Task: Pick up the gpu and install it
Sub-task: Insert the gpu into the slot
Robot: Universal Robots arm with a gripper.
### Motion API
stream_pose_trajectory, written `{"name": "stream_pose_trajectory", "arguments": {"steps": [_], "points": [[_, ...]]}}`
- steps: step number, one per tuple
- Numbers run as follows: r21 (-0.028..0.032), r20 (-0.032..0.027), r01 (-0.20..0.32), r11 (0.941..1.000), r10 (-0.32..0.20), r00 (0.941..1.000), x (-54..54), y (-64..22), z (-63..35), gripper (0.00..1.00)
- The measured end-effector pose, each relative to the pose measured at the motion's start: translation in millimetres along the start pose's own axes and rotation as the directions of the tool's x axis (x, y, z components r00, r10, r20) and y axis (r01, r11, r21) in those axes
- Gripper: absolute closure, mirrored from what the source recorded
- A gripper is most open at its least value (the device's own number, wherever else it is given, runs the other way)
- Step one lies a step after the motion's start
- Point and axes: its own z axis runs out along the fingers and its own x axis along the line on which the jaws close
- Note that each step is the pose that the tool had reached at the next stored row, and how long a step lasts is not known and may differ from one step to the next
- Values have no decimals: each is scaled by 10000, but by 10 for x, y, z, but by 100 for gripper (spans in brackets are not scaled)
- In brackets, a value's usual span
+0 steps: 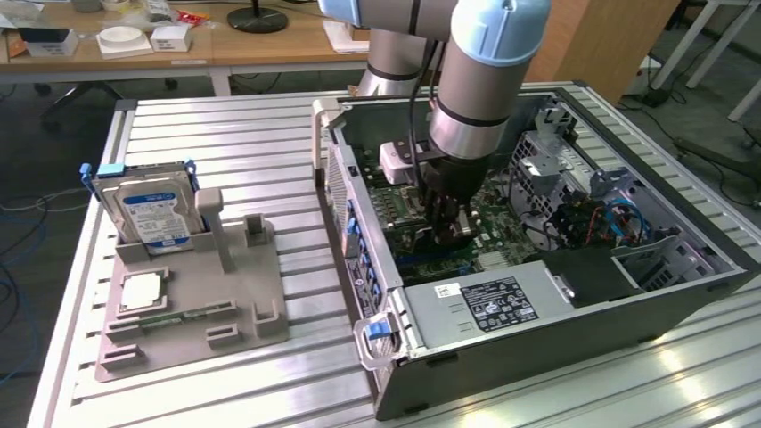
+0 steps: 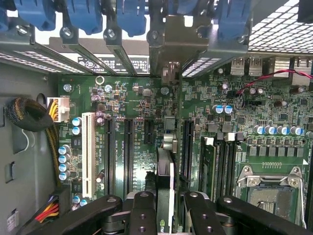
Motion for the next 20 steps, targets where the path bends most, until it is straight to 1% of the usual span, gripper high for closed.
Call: {"name": "stream_pose_trajectory", "arguments": {"steps": [11, 14, 20], "points": [[-3, 2, 0, 10000, 0, 10000, 1, -14, 25, 73], [9, 18, 0, 10000, 0, 10000, 0, -24, 43, 73], [2, 10, -1, 10000, 1, 10000, 1, -23, 41, 73]]}}
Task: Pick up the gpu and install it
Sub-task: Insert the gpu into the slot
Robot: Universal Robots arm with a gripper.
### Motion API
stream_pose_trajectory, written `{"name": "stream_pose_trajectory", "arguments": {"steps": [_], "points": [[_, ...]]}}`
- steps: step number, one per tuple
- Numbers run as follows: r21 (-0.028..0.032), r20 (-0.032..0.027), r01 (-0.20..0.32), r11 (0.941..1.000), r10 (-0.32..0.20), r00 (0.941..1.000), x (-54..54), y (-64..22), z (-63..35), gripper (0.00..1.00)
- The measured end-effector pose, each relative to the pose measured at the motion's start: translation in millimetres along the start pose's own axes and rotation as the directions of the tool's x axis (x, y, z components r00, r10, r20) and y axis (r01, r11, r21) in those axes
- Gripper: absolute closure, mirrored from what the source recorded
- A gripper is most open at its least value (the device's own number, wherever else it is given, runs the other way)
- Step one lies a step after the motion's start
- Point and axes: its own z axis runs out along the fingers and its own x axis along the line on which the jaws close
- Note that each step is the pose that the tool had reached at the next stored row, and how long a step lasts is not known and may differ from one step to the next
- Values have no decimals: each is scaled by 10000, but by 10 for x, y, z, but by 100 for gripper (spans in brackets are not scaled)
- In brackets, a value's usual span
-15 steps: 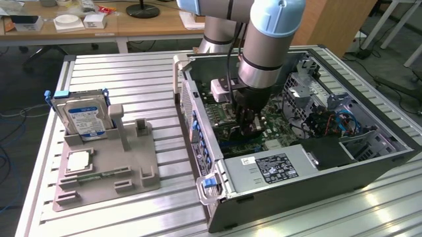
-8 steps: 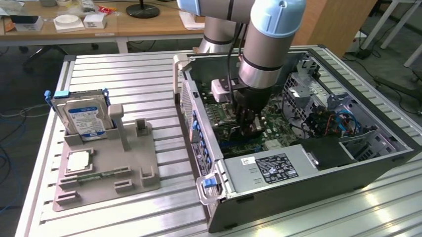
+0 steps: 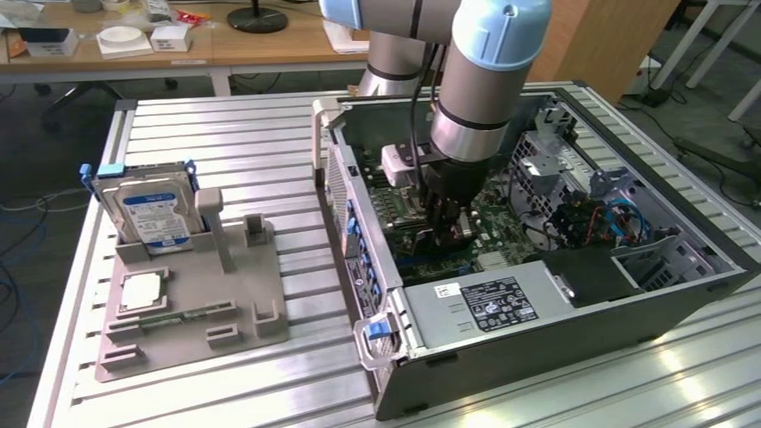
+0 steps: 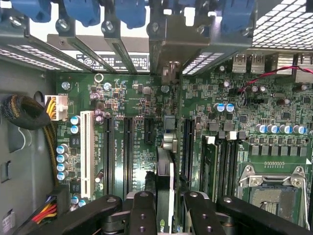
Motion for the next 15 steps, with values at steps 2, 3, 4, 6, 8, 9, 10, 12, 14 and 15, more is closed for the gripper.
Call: {"name": "stream_pose_trajectory", "arguments": {"steps": [2, 3, 4, 6, 8, 9, 10, 12, 14, 15], "points": [[0, 0, 0, 10000, 0, 10000, 0, 0, 0, 73], [0, 0, 0, 10000, 0, 10000, 0, 0, 0, 73], [0, -1, 1, 10000, -1, 10000, 0, 0, 0, 73], [0, -1, 3, 10000, -3, 10000, 0, 3, 0, 73], [1, -3, 1, 10000, -1, 10000, 0, 12, 2, 73], [1, -5, 2, 10000, -2, 10000, 1, 16, 5, 73], [3, -11, 3, 10000, -3, 10000, 2, 23, 12, 73], [7, -14, 3, 10000, -3, 10000, 2, 35, 47, 73], [6, -26, 6, 10000, -6, 10000, 4, 35, 75, 73], [3, -31, 6, 10000, -6, 10000, 3, 35, 73, 73]]}}
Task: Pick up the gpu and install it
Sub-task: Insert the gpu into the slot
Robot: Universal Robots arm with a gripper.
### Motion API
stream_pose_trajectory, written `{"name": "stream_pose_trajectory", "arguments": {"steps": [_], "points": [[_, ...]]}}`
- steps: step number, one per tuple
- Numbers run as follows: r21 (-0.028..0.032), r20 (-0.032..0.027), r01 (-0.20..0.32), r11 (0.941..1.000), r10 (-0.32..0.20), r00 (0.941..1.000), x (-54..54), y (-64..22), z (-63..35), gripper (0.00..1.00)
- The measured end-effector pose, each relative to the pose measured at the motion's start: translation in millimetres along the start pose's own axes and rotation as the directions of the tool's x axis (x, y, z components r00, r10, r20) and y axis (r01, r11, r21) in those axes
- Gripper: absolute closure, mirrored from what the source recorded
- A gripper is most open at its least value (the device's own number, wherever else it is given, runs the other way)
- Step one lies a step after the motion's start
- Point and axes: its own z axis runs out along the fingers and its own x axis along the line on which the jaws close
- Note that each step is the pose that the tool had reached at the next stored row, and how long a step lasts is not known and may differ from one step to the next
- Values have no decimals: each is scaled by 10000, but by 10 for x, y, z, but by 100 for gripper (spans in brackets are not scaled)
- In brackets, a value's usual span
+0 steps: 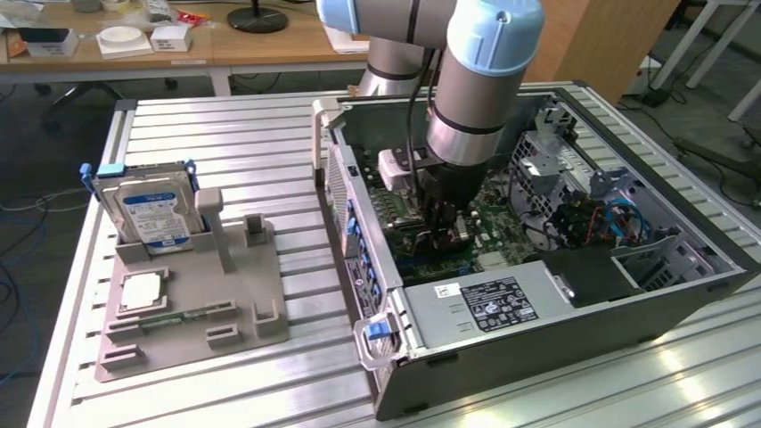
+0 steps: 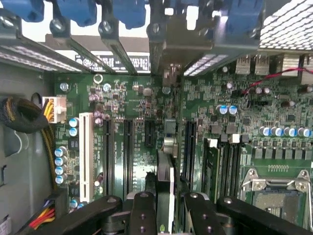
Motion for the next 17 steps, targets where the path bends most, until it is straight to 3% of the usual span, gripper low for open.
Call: {"name": "stream_pose_trajectory", "arguments": {"steps": [4, 10, 14, 17], "points": [[-9, 29, -5, 10000, 5, 10000, -1, 5, 10, 73], [0, 26, -6, 10000, 6, 10000, -1, 4, 10, 73], [36, 35, -15, 10000, 15, 10000, -5, 7, -96, 73], [45, 31, -4, 10000, 4, 10000, -5, 0, -175, 60]]}}
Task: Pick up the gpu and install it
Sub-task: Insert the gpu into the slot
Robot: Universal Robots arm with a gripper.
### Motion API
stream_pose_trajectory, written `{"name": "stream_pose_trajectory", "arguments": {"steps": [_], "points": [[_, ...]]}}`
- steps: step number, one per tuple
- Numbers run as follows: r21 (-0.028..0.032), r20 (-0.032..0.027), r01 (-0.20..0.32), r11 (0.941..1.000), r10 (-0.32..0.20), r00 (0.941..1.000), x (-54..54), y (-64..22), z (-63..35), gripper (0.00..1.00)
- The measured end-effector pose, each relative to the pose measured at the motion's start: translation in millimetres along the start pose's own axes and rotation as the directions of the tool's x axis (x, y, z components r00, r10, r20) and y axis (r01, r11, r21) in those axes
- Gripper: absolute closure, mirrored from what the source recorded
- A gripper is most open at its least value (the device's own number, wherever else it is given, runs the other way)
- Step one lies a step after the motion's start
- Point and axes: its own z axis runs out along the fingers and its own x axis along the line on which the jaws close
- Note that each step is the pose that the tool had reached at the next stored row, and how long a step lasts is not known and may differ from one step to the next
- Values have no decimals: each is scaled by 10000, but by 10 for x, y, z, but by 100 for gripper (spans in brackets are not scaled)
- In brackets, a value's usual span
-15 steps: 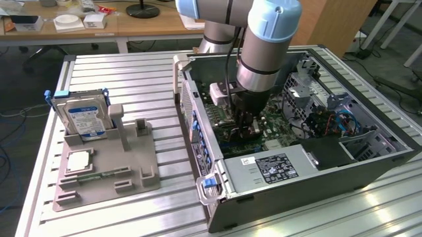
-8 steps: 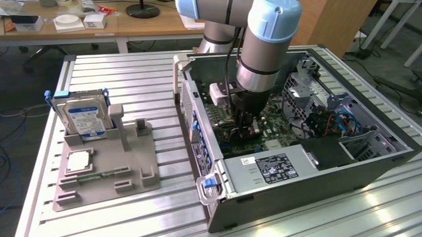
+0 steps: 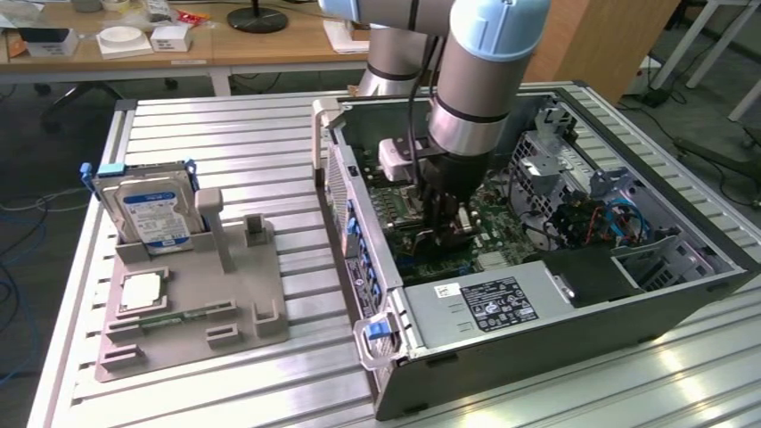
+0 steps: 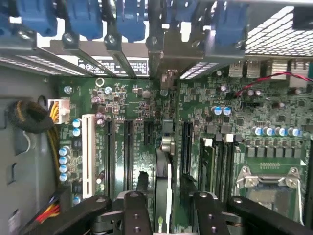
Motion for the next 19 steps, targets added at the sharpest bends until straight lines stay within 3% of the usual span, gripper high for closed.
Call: {"name": "stream_pose_trajectory", "arguments": {"steps": [12, 15, 17, 19], "points": [[111, -3, 2, 9999, -2, 10000, -8, -10, -368, 60], [121, -1, 5, 9999, -5, 10000, -8, -10, -392, 62], [122, -1, 5, 9999, -5, 10000, -8, -10, -392, 74], [121, -2, 5, 9999, -5, 10000, -8, -10, -392, 80]]}}
